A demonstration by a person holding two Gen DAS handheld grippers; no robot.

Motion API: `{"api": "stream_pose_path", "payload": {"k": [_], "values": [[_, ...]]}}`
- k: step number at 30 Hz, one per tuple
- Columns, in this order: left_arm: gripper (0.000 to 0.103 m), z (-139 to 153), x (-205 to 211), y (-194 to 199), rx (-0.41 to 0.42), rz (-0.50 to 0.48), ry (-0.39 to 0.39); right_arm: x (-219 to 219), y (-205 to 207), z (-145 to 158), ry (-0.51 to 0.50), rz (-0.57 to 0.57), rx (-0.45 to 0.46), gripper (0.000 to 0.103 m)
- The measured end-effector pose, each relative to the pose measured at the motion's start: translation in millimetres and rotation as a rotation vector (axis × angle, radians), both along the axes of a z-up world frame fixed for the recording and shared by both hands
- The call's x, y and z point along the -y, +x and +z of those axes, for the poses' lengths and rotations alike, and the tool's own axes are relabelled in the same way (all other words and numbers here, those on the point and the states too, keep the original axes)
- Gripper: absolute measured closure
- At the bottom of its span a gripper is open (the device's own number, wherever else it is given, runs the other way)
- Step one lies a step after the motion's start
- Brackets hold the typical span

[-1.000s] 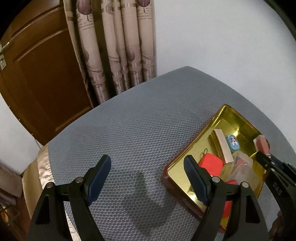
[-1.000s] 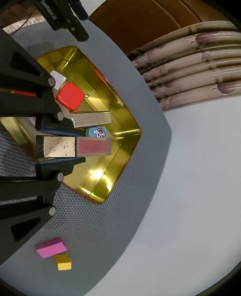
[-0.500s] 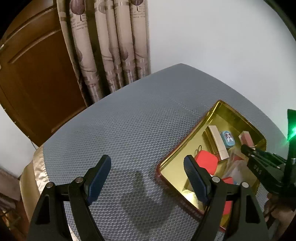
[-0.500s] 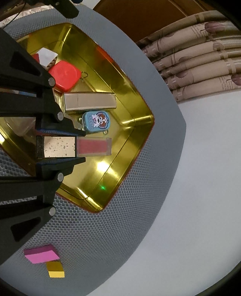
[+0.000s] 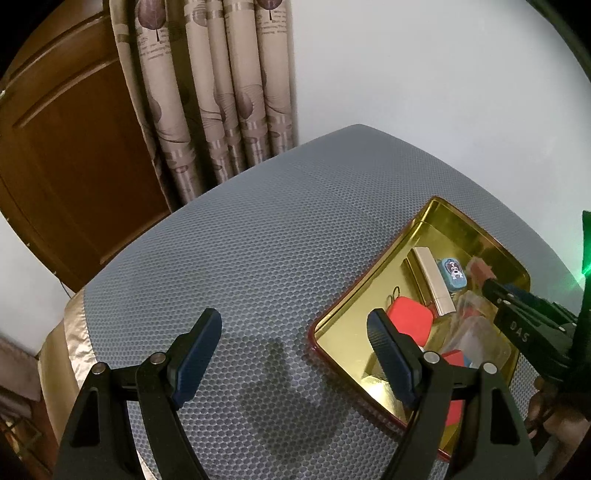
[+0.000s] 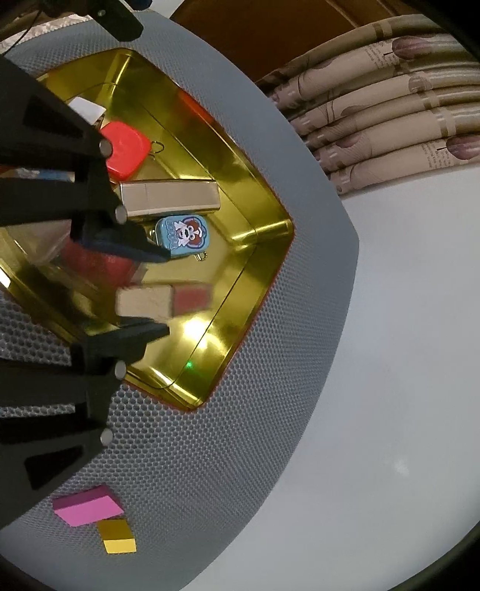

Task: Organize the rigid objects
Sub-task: 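Carry the gold block into the gold tin and open the right gripper, then move the right gripper to the yellow striped cube and grasp it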

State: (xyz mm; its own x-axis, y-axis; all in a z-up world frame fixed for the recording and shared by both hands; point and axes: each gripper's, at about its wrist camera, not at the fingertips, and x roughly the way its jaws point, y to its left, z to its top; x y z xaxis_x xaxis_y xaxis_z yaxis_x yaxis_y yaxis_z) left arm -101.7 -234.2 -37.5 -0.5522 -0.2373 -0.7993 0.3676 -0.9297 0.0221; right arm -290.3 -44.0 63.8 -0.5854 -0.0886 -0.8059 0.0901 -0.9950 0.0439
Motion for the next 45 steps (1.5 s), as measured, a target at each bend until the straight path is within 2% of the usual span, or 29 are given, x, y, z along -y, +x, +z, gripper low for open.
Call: {"api": "stream_pose_path", "payload": {"k": [9,18,23,29,33,36,45], "values": [[0.025,0,-1,1,-0.003,-0.009,-0.010,-17,19,23,-0.008,-0.024,-0.057,0.066],[0.025,2,-4,4,-0.008,-0.019,-0.033,-96,57,31,0.031,-0.152,-0.088,0.066],[0.025,3,-3,3,-0.009,-0.028,-0.039,-149,68,19,0.049,-0.267,-0.080,0.066],[0.025,1,-5,3,-0.001,-0.033,-0.047,-190,72,1,0.067,-0.330,-0.062,0.066],[0.025,1,-6,5,-0.001,-0.039,-0.057,-203,69,-10,0.053,-0.337,-0.054,0.064],[0.025,0,-7,5,0.003,-0.045,-0.065,-210,67,-19,0.043,-0.324,-0.054,0.053],[0.024,-2,-12,4,0.015,-0.068,-0.077,-219,52,-46,0.044,-0.345,-0.031,0.053]]}}
